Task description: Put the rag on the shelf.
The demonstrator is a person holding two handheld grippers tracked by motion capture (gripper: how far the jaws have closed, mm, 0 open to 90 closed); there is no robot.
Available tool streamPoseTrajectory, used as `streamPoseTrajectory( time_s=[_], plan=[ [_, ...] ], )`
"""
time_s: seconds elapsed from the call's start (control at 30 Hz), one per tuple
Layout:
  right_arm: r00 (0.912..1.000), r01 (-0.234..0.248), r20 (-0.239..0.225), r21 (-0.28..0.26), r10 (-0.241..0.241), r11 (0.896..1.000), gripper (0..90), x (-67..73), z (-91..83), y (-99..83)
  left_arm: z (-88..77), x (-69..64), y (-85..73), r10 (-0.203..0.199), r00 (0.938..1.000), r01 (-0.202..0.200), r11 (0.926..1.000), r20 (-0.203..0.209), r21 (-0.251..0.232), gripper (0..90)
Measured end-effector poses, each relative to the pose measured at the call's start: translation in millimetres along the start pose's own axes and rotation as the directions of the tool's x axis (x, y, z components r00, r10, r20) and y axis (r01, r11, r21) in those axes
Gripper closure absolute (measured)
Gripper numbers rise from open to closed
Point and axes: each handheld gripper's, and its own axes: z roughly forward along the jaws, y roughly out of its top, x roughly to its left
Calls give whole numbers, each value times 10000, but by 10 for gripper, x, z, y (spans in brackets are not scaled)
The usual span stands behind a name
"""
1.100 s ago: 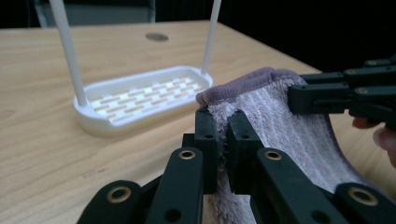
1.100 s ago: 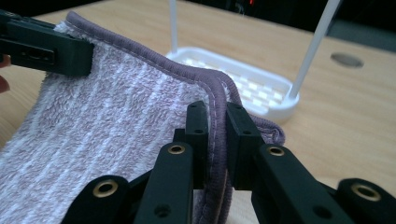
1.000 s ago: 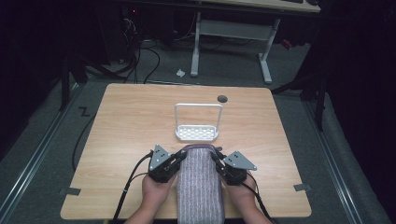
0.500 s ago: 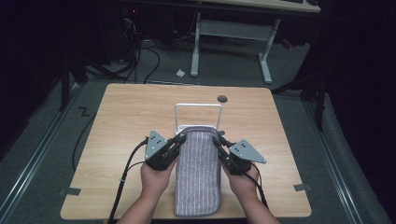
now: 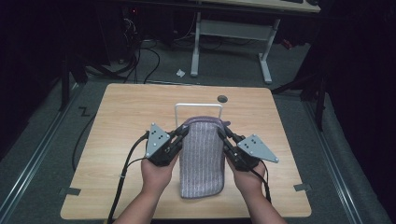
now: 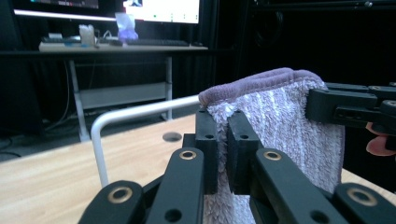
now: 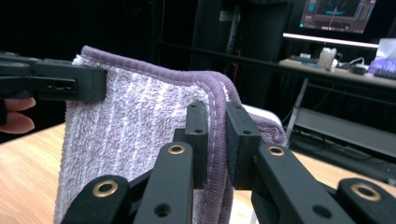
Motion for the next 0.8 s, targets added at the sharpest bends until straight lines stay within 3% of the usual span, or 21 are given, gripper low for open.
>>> streamPoseTrajectory(
  time_s=[0.23, 0.33, 0.57, 0.8],
  plan=[
    [9999, 96, 56, -375, -94, 9993, 812, -56, 33, 229, 56, 50, 184, 272, 9996, -273, 9992, -54, -281, 853],
    [9999, 73, 92, -417, -69, 9991, 812, -85, 79, 278, 114, 133, 273, 320, 9995, -321, 9990, -39, -315, 853],
    [9999, -45, 129, -458, 51, 9989, 813, -181, 289, 456, 261, 317, 478, 722, 9974, -724, 9967, -70, -357, 853],
    [9998, 14, 206, -519, -3, 9987, 813, -242, 495, 599, 384, 449, 629, 784, 9964, -797, 9960, -321, -413, 853]
  ],
)
